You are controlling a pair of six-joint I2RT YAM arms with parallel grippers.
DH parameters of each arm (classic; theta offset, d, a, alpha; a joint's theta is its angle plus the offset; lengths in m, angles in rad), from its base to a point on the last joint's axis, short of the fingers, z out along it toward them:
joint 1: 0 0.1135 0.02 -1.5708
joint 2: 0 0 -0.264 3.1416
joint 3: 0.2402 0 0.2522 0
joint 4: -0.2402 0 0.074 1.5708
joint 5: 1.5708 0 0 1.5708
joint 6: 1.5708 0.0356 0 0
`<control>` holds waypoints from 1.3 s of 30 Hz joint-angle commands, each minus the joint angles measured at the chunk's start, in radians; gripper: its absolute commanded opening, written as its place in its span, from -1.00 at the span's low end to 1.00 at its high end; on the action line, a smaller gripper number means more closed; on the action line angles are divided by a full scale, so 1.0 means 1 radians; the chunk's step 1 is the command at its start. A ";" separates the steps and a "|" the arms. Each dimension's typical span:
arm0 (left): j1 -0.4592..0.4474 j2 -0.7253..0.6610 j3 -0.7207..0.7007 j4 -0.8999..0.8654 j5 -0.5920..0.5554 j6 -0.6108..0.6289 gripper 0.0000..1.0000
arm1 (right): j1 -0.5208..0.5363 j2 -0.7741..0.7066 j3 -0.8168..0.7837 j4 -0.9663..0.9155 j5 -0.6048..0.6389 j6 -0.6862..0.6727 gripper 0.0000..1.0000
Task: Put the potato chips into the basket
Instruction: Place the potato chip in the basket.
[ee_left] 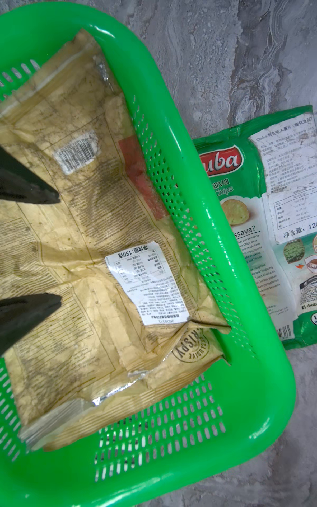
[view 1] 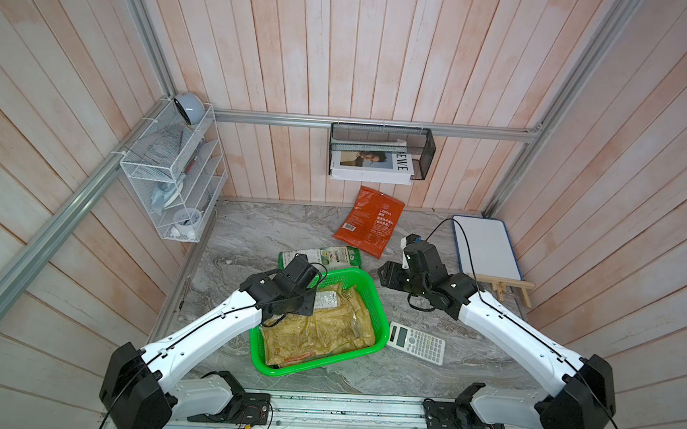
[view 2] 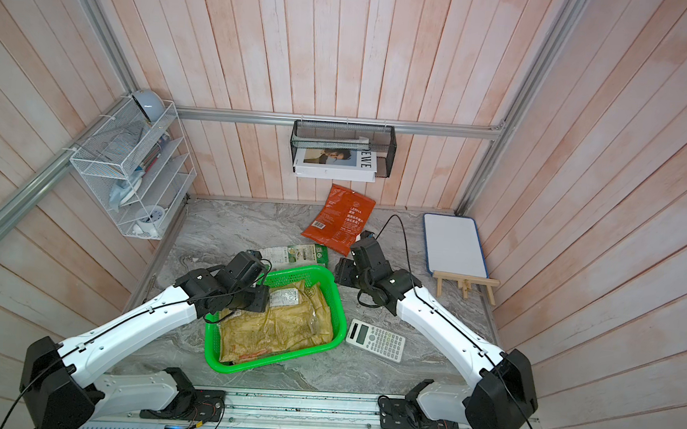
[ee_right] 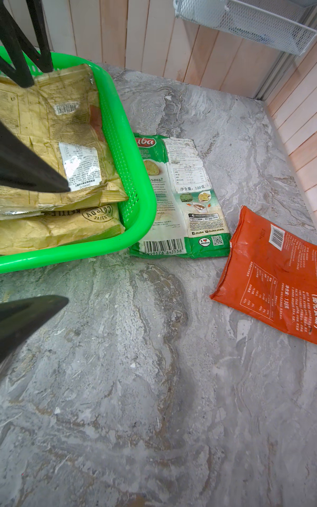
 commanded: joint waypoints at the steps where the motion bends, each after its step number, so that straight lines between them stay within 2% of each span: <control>1: -0.004 -0.003 -0.029 0.052 0.039 -0.017 0.15 | -0.001 0.034 0.011 0.002 -0.041 0.014 0.26; 8: -0.040 0.072 -0.119 0.137 0.094 -0.076 0.14 | 0.008 0.074 0.032 0.002 -0.068 0.017 0.26; 13: -0.070 0.137 -0.212 0.265 0.104 -0.109 0.13 | 0.008 0.094 0.029 0.005 -0.074 0.016 0.26; 20: -0.081 0.199 -0.239 0.431 0.094 -0.108 0.14 | 0.010 0.120 0.060 -0.005 -0.093 0.021 0.26; 24: -0.082 0.208 -0.221 0.452 0.079 -0.074 0.14 | 0.016 0.123 0.068 -0.014 -0.095 0.021 0.28; 28: -0.083 0.138 -0.221 0.412 0.079 -0.068 0.16 | 0.036 0.129 0.083 -0.041 -0.096 0.020 0.28; 31: -0.082 0.021 -0.245 0.340 0.071 -0.075 0.15 | 0.088 0.134 0.095 -0.077 -0.138 0.011 0.25; 35: -0.081 -0.163 -0.299 0.180 -0.051 -0.099 0.15 | 0.234 0.155 0.101 -0.141 -0.178 -0.019 0.09; 37: -0.084 -0.234 -0.328 0.136 -0.115 -0.149 0.16 | 0.305 0.185 0.109 -0.147 -0.201 -0.041 -0.01; 39: -0.075 -0.270 -0.357 0.151 -0.099 -0.208 0.15 | 0.359 0.236 0.124 -0.152 -0.209 -0.055 -0.02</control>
